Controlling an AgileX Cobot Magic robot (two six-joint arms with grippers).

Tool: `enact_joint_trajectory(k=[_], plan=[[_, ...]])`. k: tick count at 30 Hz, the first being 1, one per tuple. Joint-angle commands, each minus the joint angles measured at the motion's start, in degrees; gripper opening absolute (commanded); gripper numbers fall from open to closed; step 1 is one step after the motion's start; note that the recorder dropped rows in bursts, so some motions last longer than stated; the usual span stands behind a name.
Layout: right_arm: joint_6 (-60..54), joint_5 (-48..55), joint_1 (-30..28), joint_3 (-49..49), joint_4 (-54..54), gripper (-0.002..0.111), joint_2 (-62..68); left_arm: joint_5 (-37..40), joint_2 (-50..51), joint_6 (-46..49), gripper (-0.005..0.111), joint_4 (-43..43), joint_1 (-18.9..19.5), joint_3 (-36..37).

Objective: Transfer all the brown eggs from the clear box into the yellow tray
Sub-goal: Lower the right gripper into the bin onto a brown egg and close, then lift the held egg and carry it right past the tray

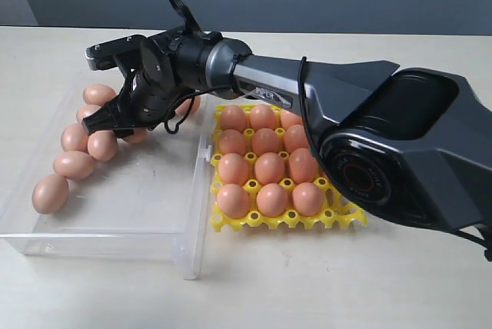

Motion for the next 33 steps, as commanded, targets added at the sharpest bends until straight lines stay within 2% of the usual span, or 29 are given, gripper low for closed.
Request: enact_joint_trajectory(k=[1,5,6,19,25,29,33], plan=[[-0.76,0.85,-0.11,-0.18,0.67,0.031,0.99,-0.59,-0.28,-0.15,0.000,0.00,-0.07,0.23],[-0.76,0.17,0.13,-0.18,0.67,0.002,0.33,-0.59,-0.28,-0.15,0.000,0.00,-0.07,0.23],[-0.76,0.17,0.12,-0.18,0.67,-0.001,-0.09,-0.59,-0.28,-0.15,0.000,0.00,-0.07,0.23],[-0.76,6.30,0.12,-0.18,-2.58,-0.001,-12.75,-0.59,-0.28,-0.15,0.000,0.00,-0.07,0.23],[3.30,8.54,0.12,0.70,-8.33,-0.001,-19.45,-0.59,-0.28,-0.15,0.000,0.00,-0.07,0.23],[5.07,9.63,0.12,4.98,-13.52,-0.001,-24.45,-0.59,-0.28,-0.15,0.000,0.00,-0.07,0.23],[5.90,10.32,0.12,13.53,-17.14,-0.001,-30.85,-0.59,-0.28,-0.15,0.000,0.00,-0.07,0.23]])
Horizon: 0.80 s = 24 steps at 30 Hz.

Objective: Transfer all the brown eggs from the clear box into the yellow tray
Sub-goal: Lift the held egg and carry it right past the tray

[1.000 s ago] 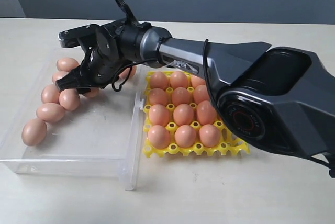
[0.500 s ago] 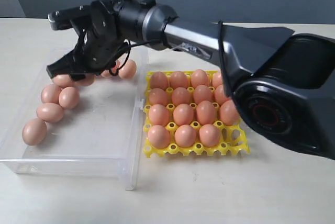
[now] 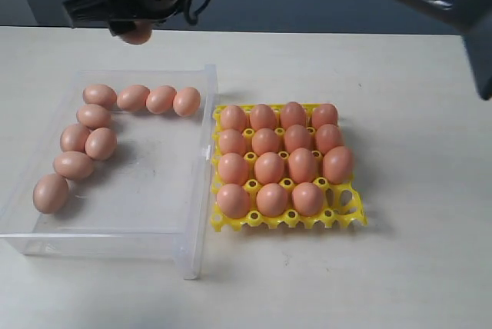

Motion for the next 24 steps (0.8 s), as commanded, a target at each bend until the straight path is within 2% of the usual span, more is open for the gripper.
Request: enact_joint_trajectory(k=[1,7,12,18,20,22,23,24], plan=[[1.67,0.12,-0.08,9.59,-5.52,-0.001,-7.54,-0.59,-0.28,-0.15,0.000,0.00,-0.07,0.23],[12.55,-3.95,-0.08,27.24,-19.28,-0.001,-20.72,-0.59,-0.28,-0.15,0.000,0.00,-0.07,0.23],[20.31,-7.10,-0.08,43.47,-26.63,-0.001,-34.57,-0.59,-0.28,-0.15,0.000,0.00,-0.07,0.23],[41.92,-11.47,-0.08,62.80,-41.44,-0.001,-49.51,-0.59,-0.28,-0.15,0.000,0.00,-0.07,0.23],[51.69,-13.42,-0.08,70.06,-47.86,-0.001,-53.35,-0.59,-0.28,-0.15,0.000,0.00,-0.07,0.23],[67.27,-19.74,-0.08,80.61,-57.72,-0.001,-56.40,-0.59,-0.28,-0.15,0.000,0.00,-0.07,0.23],[81.68,-24.76,-0.08,86.09,-67.90,-0.001,-56.58,-0.59,-0.28,-0.15,0.000,0.00,-0.07,0.23],[90.81,-26.25,-0.08,88.63,-75.40,-0.001,-56.27,-0.59,-0.28,-0.15,0.000,0.00,-0.07,0.23]])
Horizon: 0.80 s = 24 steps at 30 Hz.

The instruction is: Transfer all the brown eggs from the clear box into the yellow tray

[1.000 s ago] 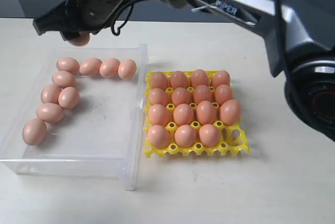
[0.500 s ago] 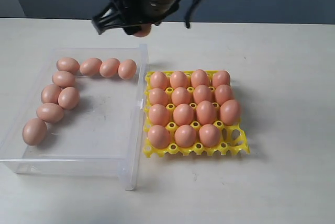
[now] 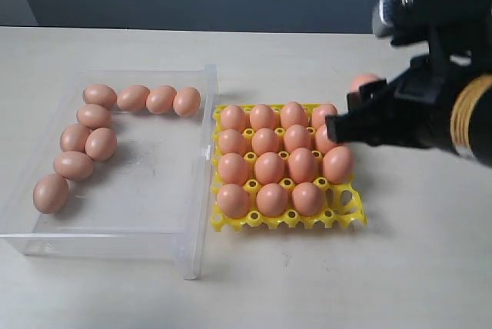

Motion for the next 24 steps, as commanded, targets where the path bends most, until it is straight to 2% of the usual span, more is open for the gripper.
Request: enact_joint_trajectory(k=[1,3,6,9,15,24], plan=[[33.41,-8.63,-0.08,10.62,-26.89,-0.001,-0.27,-0.59,-0.28,-0.15,0.000,0.00,-0.07,0.23],[48.67,-6.64,-0.08,14.44,-39.69,-0.001,0.81,-0.59,-0.28,-0.15,0.000,0.00,-0.07,0.23],[48.76,-2.70,-0.08,16.03,-39.69,-0.001,2.99,-0.59,-0.28,-0.15,0.000,0.00,-0.07,0.23],[48.76,-6.61,-0.08,15.33,-39.69,-0.001,5.24,-0.59,-0.28,-0.15,0.000,0.00,-0.07,0.23],[46.21,-6.64,-0.08,14.26,-39.69,-0.001,16.57,-0.59,-0.28,-0.15,0.000,0.00,-0.07,0.23],[48.56,-24.01,-0.08,7.66,-33.45,-0.001,15.66,-0.59,-0.28,-0.15,0.000,0.00,-0.07,0.23]])
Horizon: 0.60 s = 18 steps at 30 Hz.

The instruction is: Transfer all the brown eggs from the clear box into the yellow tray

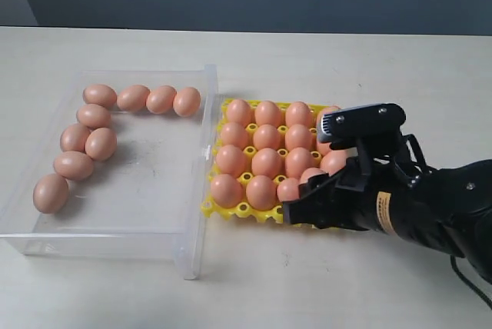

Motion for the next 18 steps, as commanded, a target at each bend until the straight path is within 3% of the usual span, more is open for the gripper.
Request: enact_joint_trajectory(k=[1,4,18], plan=[[1.80,-5.61,-0.08,-1.42,1.42,-0.001,-2.93,-0.59,-0.28,-0.15,0.000,0.00,-0.07,0.23],[0.96,2.40,-0.08,-0.78,1.29,-0.001,-5.66,-0.59,-0.28,-0.15,0.000,0.00,-0.07,0.23],[-0.18,8.15,-0.08,7.75,4.86,-0.001,-6.44,-0.59,-0.28,-0.15,0.000,0.00,-0.07,0.23]])
